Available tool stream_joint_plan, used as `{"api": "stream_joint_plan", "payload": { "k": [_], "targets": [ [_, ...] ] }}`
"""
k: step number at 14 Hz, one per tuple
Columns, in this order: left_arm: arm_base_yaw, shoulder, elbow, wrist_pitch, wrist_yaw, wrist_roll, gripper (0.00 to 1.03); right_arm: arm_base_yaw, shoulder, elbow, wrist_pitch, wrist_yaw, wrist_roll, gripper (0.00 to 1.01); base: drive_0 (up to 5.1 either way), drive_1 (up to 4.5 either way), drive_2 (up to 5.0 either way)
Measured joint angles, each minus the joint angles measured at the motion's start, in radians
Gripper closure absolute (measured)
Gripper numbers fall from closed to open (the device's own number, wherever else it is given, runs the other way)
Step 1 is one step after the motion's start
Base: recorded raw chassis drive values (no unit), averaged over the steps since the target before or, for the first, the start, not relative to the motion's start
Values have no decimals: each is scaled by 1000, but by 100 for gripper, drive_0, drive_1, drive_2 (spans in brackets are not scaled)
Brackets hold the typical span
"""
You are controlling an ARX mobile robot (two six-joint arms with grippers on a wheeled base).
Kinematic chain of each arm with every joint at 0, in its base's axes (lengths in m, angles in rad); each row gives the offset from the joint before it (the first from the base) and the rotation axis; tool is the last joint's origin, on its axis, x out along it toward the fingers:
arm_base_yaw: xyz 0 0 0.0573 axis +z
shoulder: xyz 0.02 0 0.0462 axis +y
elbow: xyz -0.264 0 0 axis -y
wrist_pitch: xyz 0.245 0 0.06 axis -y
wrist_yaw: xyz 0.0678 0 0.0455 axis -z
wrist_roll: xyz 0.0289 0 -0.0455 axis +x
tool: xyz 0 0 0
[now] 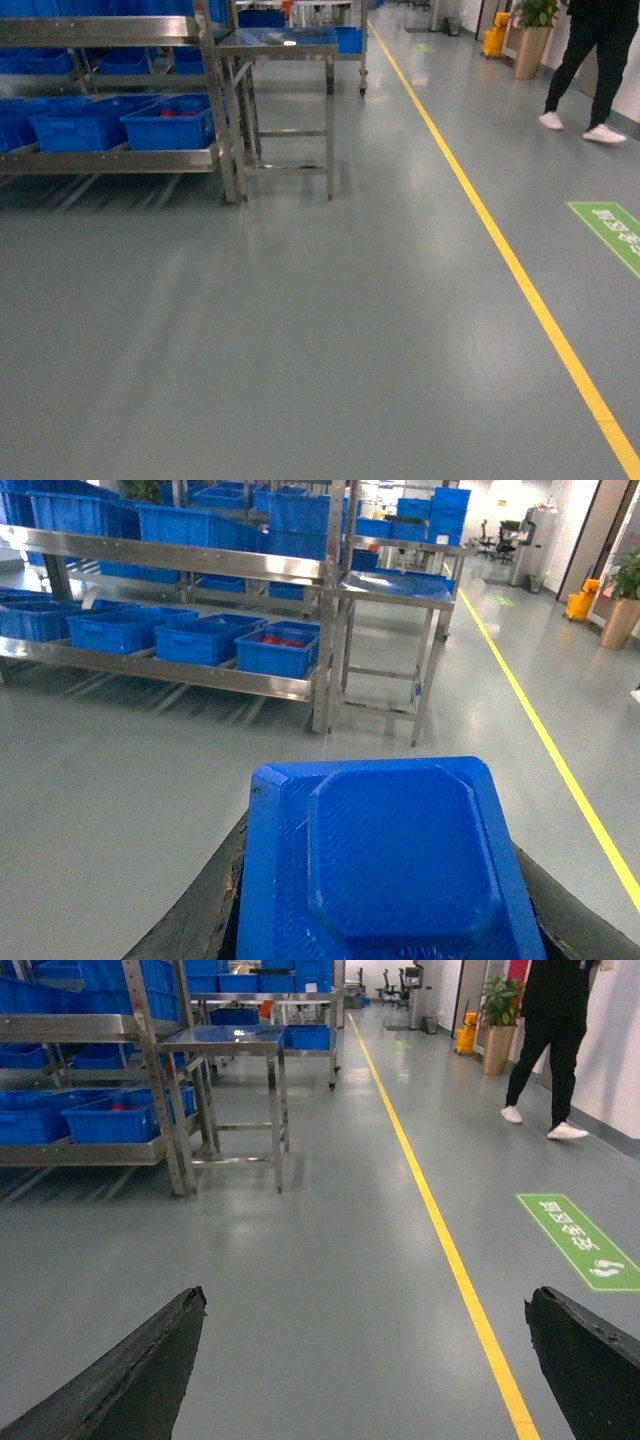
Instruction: Pick blue part to blue bin on bottom shelf
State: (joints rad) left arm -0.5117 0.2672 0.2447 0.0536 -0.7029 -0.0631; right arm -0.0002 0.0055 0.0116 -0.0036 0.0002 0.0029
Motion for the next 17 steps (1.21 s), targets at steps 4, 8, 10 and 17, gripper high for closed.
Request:
{"api": "stream_joint_plan", "payload": {
  "k": [4, 8, 10, 17],
  "targets": [
    [0, 0, 0, 0, 0, 0, 60, 0, 0, 0, -2, 0, 0, 3, -1, 402, -404],
    [0, 0, 0, -1, 0, 0, 60, 0, 0, 0, -2, 0, 0, 3, -8, 395, -411],
    [0, 0, 0, 2, 0, 0, 60, 0, 0, 0, -2, 0, 0, 3, -7, 396, -410],
    [0, 0, 0, -2, 0, 0, 60, 0, 0, 0, 0, 0, 0, 3, -4, 399, -407]
  ]
}}
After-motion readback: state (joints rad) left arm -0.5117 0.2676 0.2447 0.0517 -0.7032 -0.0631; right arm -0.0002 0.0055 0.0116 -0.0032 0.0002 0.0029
